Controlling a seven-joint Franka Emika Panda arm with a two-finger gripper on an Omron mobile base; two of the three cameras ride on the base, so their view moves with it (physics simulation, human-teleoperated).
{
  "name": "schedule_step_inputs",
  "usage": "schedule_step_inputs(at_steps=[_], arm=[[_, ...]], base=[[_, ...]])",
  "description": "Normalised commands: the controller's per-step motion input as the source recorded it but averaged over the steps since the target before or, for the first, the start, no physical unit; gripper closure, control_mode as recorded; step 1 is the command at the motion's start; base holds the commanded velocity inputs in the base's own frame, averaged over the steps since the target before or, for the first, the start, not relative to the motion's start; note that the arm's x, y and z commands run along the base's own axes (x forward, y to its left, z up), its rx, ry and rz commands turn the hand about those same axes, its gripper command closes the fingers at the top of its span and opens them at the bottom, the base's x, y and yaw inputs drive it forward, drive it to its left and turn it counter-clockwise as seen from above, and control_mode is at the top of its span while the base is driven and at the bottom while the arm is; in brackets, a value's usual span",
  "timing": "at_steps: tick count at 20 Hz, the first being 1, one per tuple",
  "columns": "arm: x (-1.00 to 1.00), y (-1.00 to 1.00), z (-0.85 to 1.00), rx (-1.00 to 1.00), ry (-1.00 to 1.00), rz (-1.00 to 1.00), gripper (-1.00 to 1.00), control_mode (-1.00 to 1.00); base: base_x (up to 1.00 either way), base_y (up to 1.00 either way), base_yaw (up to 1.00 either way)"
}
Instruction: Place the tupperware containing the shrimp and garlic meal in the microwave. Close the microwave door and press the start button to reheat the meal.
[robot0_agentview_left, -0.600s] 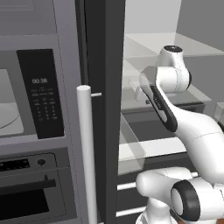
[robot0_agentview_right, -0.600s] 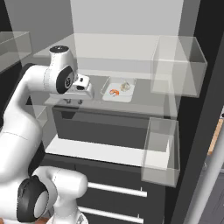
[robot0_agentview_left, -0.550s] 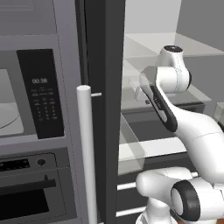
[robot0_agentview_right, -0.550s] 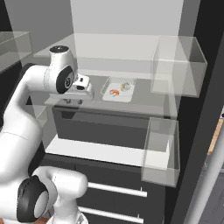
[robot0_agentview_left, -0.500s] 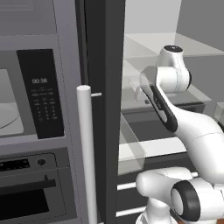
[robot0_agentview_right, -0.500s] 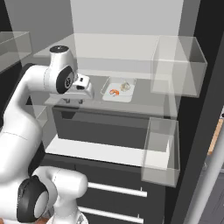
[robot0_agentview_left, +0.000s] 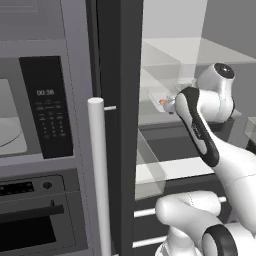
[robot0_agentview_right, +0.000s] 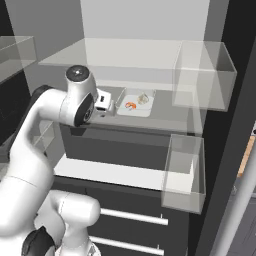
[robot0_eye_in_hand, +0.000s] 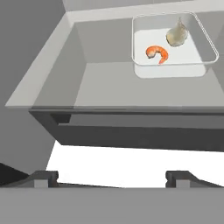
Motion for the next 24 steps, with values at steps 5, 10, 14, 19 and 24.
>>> schedule_step_inputs(at_steps=[5,10,14,19,24], arm=[[0.15,-0.33,0.0,0.08,-0.23,0.0,-1.0,-1.0],[0.24,-0.32,0.0,0.02,-0.11,0.0,-1.0,-1.0],[0.45,-0.26,-0.06,0.01,0.0,0.0,-1.0,-1.0],[0.43,-0.32,-0.01,0.09,0.09,-0.1,-1.0,-1.0],[0.35,-0.13,0.0,0.18,0.08,-0.19,-1.0,-1.0]], base=[[0.0,0.0,0.0],[0.0,0.0,0.0],[0.0,0.0,0.0],[0.0,0.0,0.0],[0.0,0.0,0.0]])
